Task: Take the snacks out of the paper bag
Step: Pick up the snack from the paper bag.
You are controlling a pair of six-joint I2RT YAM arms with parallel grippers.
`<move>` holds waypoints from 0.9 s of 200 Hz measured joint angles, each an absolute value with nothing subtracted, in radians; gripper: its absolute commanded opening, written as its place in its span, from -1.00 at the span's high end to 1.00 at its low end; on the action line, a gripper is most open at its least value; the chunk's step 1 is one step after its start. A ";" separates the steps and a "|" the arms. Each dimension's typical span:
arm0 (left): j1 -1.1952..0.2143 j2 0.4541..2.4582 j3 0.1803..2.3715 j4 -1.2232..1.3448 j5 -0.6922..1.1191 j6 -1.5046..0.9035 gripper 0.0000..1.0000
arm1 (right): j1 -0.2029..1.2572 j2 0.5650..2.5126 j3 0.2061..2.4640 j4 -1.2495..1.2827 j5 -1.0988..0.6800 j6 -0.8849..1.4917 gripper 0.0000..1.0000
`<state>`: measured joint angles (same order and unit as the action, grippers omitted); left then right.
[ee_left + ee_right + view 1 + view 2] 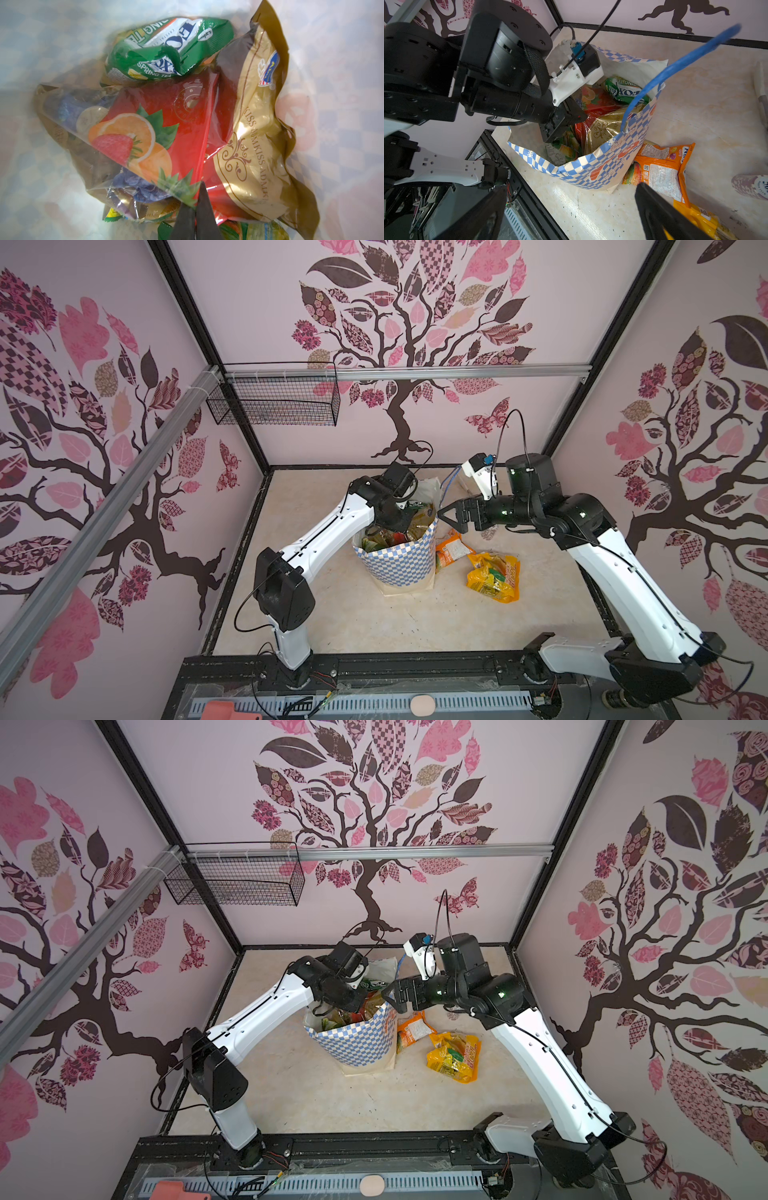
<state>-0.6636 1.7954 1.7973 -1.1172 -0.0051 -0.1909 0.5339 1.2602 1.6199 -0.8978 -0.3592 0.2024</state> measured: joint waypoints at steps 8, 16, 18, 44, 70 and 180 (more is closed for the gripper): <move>-0.664 1.795 1.806 -1.121 -0.009 -0.189 1.00 | 0.534 1.260 1.620 -0.899 -0.357 0.202 -0.99; -0.664 1.795 1.817 -1.129 -0.012 -0.187 1.00 | 0.534 1.259 1.620 -0.900 -0.355 0.202 -0.99; -0.664 1.795 1.819 -1.130 -0.013 -0.186 1.00 | 0.534 1.259 1.620 -0.901 -0.355 0.202 -0.99; -0.664 1.791 1.857 -1.148 -0.020 -0.182 1.00 | 0.534 1.258 1.620 -0.901 -0.348 0.202 -0.99; -0.664 1.781 1.909 -1.163 -0.030 -0.175 1.00 | 0.534 1.258 1.615 -0.899 -0.340 0.202 -0.99; -0.665 1.752 2.057 -1.238 -0.067 -0.131 1.00 | 0.534 1.258 1.614 -0.861 -0.313 0.201 -0.99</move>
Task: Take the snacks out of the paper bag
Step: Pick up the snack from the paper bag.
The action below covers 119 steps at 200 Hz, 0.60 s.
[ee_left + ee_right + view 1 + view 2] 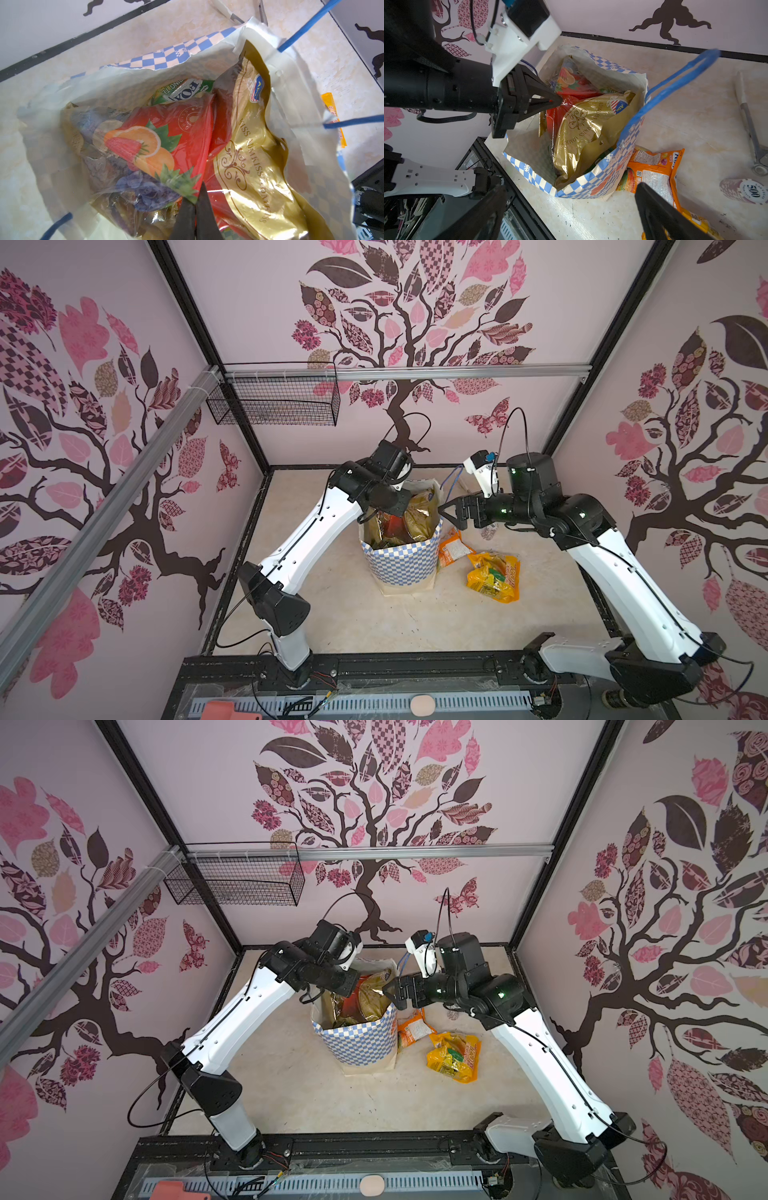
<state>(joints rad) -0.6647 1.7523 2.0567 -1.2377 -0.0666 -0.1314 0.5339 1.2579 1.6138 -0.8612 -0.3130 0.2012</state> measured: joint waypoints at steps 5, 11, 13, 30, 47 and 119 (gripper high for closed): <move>-0.665 1.752 2.072 -1.244 -0.068 -0.129 1.00 | 0.534 1.258 1.613 -0.859 -0.310 0.202 -0.99; -0.665 1.752 2.093 -1.251 -0.070 -0.126 1.00 | 0.534 1.257 1.612 -0.854 -0.307 0.202 -0.99; -0.665 1.752 2.099 -1.253 -0.071 -0.125 1.00 | 0.534 1.257 1.611 -0.852 -0.305 0.202 -0.99; -0.665 1.752 2.151 -1.258 -0.078 -0.114 1.00 | 0.534 1.253 1.603 -0.836 -0.293 0.203 -0.99; -0.665 1.752 2.196 -1.259 -0.084 -0.103 1.00 | 0.534 1.241 1.592 -0.822 -0.279 0.205 -0.99; -0.675 1.752 2.340 -1.264 -0.085 -0.071 1.00 | 0.534 1.159 1.550 -0.753 -0.218 0.221 -0.99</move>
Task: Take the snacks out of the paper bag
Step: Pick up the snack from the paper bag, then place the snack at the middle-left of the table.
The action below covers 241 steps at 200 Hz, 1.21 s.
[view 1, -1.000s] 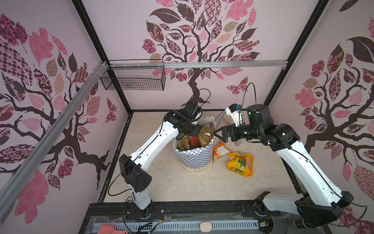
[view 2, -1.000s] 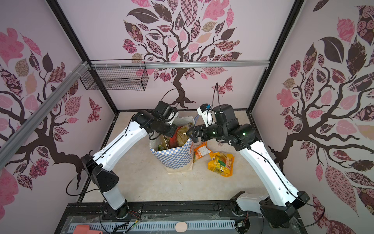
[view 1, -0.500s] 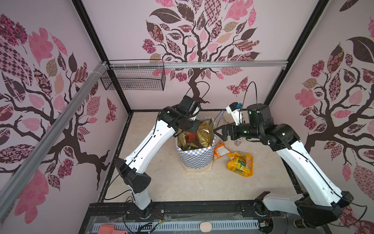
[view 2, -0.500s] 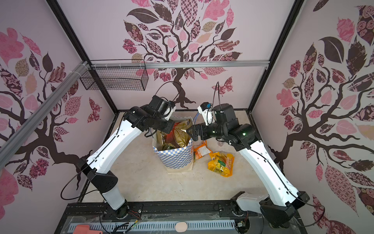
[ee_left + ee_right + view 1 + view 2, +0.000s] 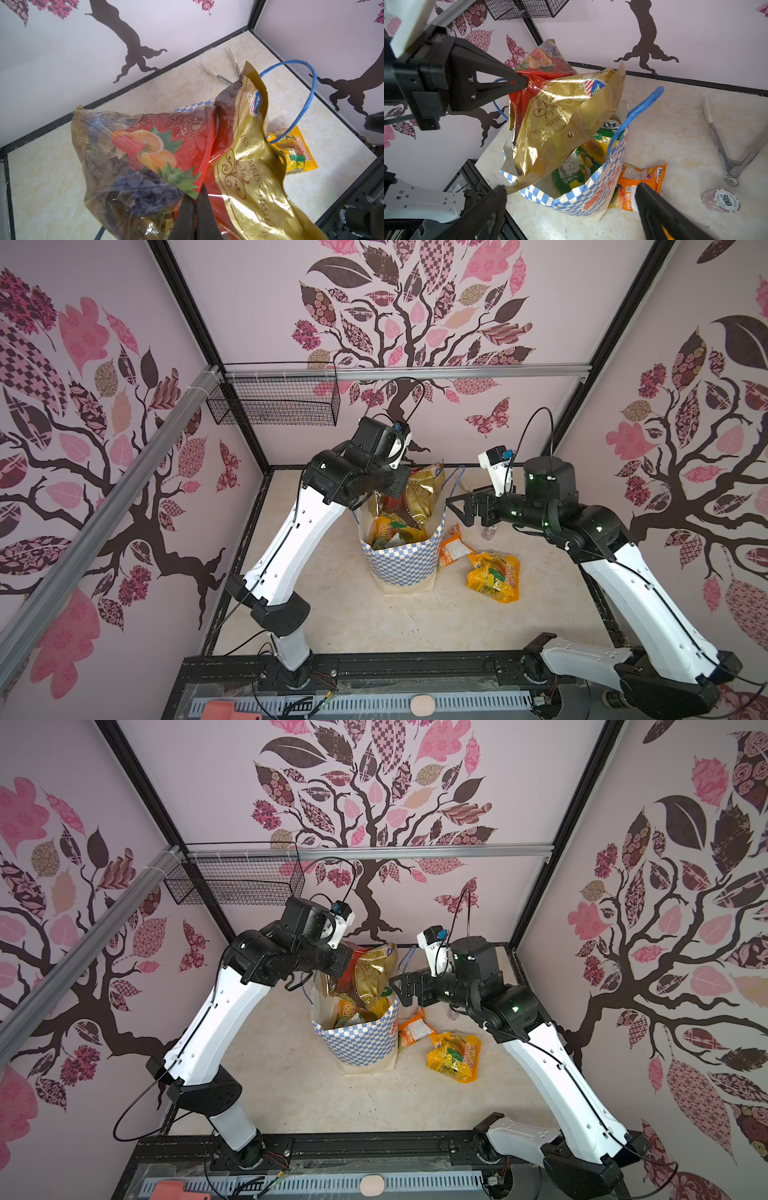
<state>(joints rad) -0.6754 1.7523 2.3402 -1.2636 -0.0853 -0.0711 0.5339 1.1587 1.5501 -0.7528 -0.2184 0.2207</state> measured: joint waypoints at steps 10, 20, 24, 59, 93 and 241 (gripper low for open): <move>-0.677 1.752 2.357 -1.263 -0.084 -0.067 1.00 | 0.534 1.149 1.542 -0.746 -0.210 0.221 -0.99; -0.678 1.752 2.383 -1.263 -0.081 -0.060 1.00 | 0.534 1.142 1.536 -0.737 -0.203 0.222 -0.99; -0.678 1.752 2.393 -1.263 -0.081 -0.057 1.00 | 0.534 1.140 1.535 -0.735 -0.200 0.222 -0.99; -0.680 1.741 2.502 -1.253 -0.087 -0.028 1.00 | 0.533 1.130 1.531 -0.714 -0.185 0.225 -0.99; -0.682 1.682 2.513 -1.238 -0.155 0.031 1.00 | 0.534 1.130 1.531 -0.713 -0.182 0.225 -0.99; -0.574 1.327 2.144 -1.112 -0.698 0.307 1.00 | 0.534 1.133 1.530 -0.687 -0.202 0.234 -0.99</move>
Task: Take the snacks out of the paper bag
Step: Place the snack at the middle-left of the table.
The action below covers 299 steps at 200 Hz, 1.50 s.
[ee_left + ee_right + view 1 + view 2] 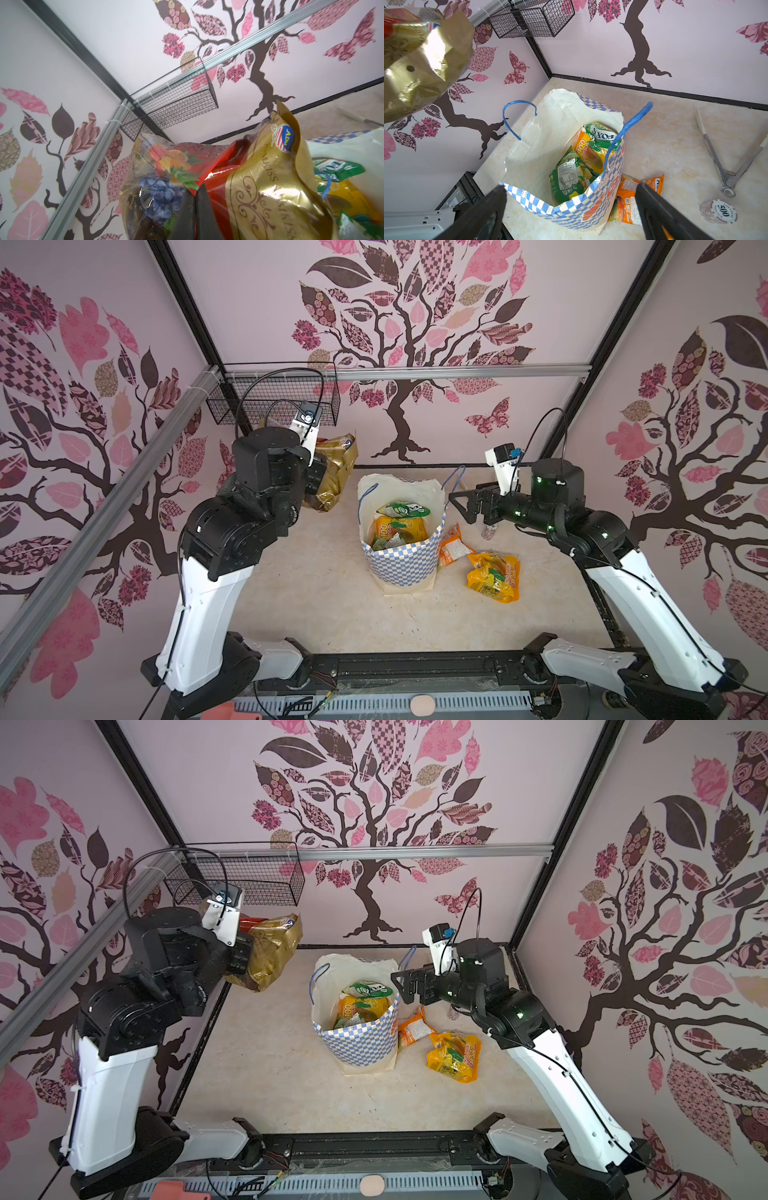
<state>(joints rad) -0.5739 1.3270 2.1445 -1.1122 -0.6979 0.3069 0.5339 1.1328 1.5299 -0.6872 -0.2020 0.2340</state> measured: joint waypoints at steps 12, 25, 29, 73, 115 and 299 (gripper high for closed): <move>-0.520 1.316 2.096 -1.099 -0.693 0.305 1.00 | 0.534 1.133 1.530 -0.687 -0.204 0.236 -0.99; -0.452 1.306 2.047 -1.091 -0.668 0.292 1.00 | 0.534 1.133 1.529 -0.686 -0.206 0.238 -0.99; -0.427 1.304 2.033 -1.090 -0.654 0.285 1.00 | 0.534 1.133 1.529 -0.686 -0.206 0.239 -0.99; -0.231 1.274 1.834 -1.066 -0.505 0.184 1.00 | 0.534 1.133 1.523 -0.684 -0.207 0.245 -0.99; -0.118 1.274 1.625 -1.008 -0.346 0.076 1.00 | 0.534 1.132 1.523 -0.684 -0.210 0.247 -0.99; -0.057 1.514 1.185 -0.697 -0.035 -0.136 1.00 | 0.534 1.124 1.478 -0.685 -0.202 0.255 -0.99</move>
<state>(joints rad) -0.0566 1.5139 1.1851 -0.6968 -0.0349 -0.1356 0.5339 1.1244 1.4780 -0.6849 -0.2016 0.2550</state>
